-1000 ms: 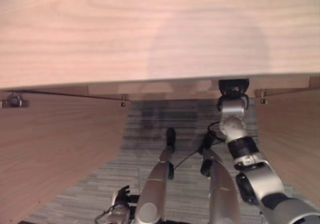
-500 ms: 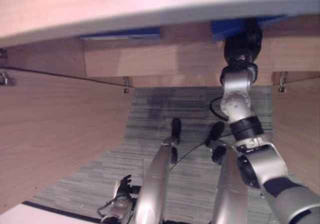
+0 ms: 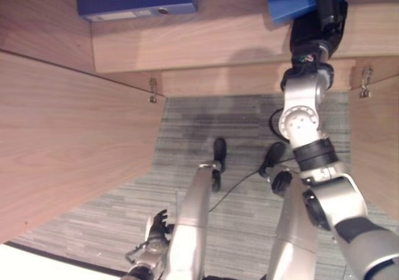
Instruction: Put the empty folder in the office cabinet
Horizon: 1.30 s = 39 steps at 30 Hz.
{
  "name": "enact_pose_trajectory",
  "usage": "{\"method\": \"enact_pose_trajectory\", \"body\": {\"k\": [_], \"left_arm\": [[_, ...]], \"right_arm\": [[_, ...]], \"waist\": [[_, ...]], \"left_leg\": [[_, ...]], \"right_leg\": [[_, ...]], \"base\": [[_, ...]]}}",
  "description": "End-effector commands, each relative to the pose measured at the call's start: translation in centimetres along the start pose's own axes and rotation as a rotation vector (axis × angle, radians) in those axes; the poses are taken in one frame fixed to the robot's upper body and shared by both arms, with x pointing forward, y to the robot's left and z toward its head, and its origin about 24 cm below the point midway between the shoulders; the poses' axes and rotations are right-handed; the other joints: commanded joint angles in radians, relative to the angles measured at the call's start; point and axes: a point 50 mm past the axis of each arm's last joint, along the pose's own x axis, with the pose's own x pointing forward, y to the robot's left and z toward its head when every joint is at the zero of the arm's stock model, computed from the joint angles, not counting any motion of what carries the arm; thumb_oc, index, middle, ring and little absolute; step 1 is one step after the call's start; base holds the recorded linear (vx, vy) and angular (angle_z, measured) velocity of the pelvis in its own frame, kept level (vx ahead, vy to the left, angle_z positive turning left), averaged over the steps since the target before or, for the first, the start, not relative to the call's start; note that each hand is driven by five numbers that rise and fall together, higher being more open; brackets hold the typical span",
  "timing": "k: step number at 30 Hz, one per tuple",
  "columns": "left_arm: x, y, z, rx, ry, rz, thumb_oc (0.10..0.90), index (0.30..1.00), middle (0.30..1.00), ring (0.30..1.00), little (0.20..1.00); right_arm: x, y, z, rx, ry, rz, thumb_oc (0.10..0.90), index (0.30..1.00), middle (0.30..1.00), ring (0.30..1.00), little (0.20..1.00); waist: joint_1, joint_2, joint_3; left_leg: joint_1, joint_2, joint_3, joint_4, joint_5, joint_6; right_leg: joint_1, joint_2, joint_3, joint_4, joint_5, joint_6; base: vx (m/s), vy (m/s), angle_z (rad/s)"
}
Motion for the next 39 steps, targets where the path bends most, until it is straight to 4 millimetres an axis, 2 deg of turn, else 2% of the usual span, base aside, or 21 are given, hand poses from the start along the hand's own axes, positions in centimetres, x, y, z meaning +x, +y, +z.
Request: {"method": "enact_pose_trajectory", "body": {"k": [1, 2, 3, 9, 17, 22, 24, 32, 36, 39], "left_arm": [[-0.8, 3.0, -5.1, 0.084, 0.151, 0.118, 0.8, 0.9, 0.9, 0.9, 0.9], [-0.8, 3.2, -5.1, 0.082, 0.149, 0.121, 0.8, 0.9, 0.9, 0.9, 0.9], [-0.7, 3.4, -5.0, 0.089, 0.146, 0.123, 0.8, 0.9, 0.9, 0.9, 0.9], [-0.7, 3.6, -5.2, 0.102, 0.145, 0.105, 0.8, 0.9, 0.9, 0.9, 0.9], [-0.8, 3.7, -5.6, 0.115, 0.158, 0.105, 0.8, 0.9, 0.9, 0.9, 0.9], [-0.8, 3.8, -5.6, 0.113, 0.158, 0.109, 0.8, 0.9, 0.9, 0.9, 0.9], [-0.8, 4.0, -5.7, 0.111, 0.159, 0.112, 0.8, 0.9, 0.9, 0.9, 0.9], [-0.9, 3.5, -5.8, 0.114, 0.166, 0.098, 0.8, 0.9, 0.9, 0.9, 0.9], [-0.9, 3.4, -5.9, 0.143, 0.166, 0.101, 0.8, 0.9, 0.9, 0.9, 0.9], [-0.9, 3.5, -5.8, 0.153, 0.163, 0.107, 0.8, 0.9, 0.9, 0.9, 0.9]], "right_arm": [[-0.1, 0.3, 1.1, 0.01, -0.028, 0.065, 0.566, 0.549, 0.549, 0.549, 0.549], [0.0, 0.4, 1.2, 0.006, -0.022, 0.084, 0.8, 0.9, 0.9, 0.9, 0.9], [0.0, 1.2, 1.4, 0.024, -0.023, 0.144, 0.8, 0.9, 0.9, 0.9, 0.9], [-0.2, 0.8, 1.1, 0.143, -0.009, 0.171, 0.8, 0.9, 0.9, 0.9, 0.9], [-1.7, -1.2, 0.0, 0.269, 0.006, 0.113, 0.8, 0.9, 0.9, 0.9, 0.9], [-2.4, -2.0, -0.5, 0.305, 0.012, 0.073, 0.8, 0.9, 0.9, 0.9, 0.9], [-2.5, -2.2, -0.7, 0.309, 0.013, 0.06, 0.8, 0.9, 0.9, 0.9, 0.9], [-2.3, -1.9, -0.4, 0.372, -0.035, 0.013, 0.8, 0.9, 0.9, 0.9, 0.9], [-2.1, -0.9, 0.2, 0.393, -0.081, 0.009, 0.8, 0.9, 0.9, 0.9, 0.9], [-1.6, 0.1, 0.1, 0.341, -0.083, -0.02, 0.8, 0.9, 0.9, 0.9, 0.9]], "waist": [[-0.023, 0.049, -0.016], [-0.023, 0.048, -0.016], [-0.021, 0.048, -0.016], [-0.015, 0.046, -0.016], [-0.024, 0.042, -0.016], [-0.028, 0.043, -0.016], [-0.025, 0.046, -0.016], [-0.01, 0.062, -0.017], [-0.002, 0.075, -0.027], [0.007, 0.084, -0.037]], "left_leg": [[0.022, -0.017, 0.056, 0.098, -0.134, 0.021], [0.029, -0.017, 0.054, 0.092, -0.133, 0.021], [0.05, -0.019, 0.052, 0.074, -0.13, 0.021], [0.122, -0.023, 0.046, 0.005, -0.118, 0.02], [0.242, -0.026, 0.025, -0.152, -0.065, 0.0], [0.335, -0.023, 0.007, -0.294, 0.001, -0.025], [0.403, -0.022, -0.007, -0.406, 0.05, -0.041], [0.551, -0.018, -0.022, -0.648, 0.166, -0.078], [0.603, -0.008, -0.027, -0.741, 0.21, -0.089], [0.625, -0.004, -0.026, -0.789, 0.231, -0.093]], "right_leg": [[0.075, 0.01, 0.071, 0.008, 0.0, 0.035], [0.08, 0.01, 0.069, 0.004, 0.002, 0.036], [0.097, 0.013, 0.067, -0.007, 0.003, 0.04], [0.162, 0.019, 0.047, -0.054, 0.012, 0.056], [0.283, 0.035, 0.007, -0.19, 0.048, 0.075], [0.378, 0.05, -0.023, -0.32, 0.084, 0.086], [0.438, 0.062, -0.044, -0.41, 0.113, 0.094], [0.548, 0.093, -0.09, -0.576, 0.164, 0.114], [0.582, 0.105, -0.103, -0.633, 0.179, 0.12], [0.595, 0.112, -0.106, -0.668, 0.192, 0.123]], "base": [[0.0, 0.0, 0.0], [0.0, -0.046, 0.07], [0.0, -0.038, 0.08], [0.0, -0.031, 0.0], [0.01, -0.03, 0.03], [0.02, -0.051, 0.07], [0.03, -0.056, 0.16], [0.03, -0.033, 0.05], [0.02, -0.012, 0.01], [0.0, 0.0, 0.0]]}}
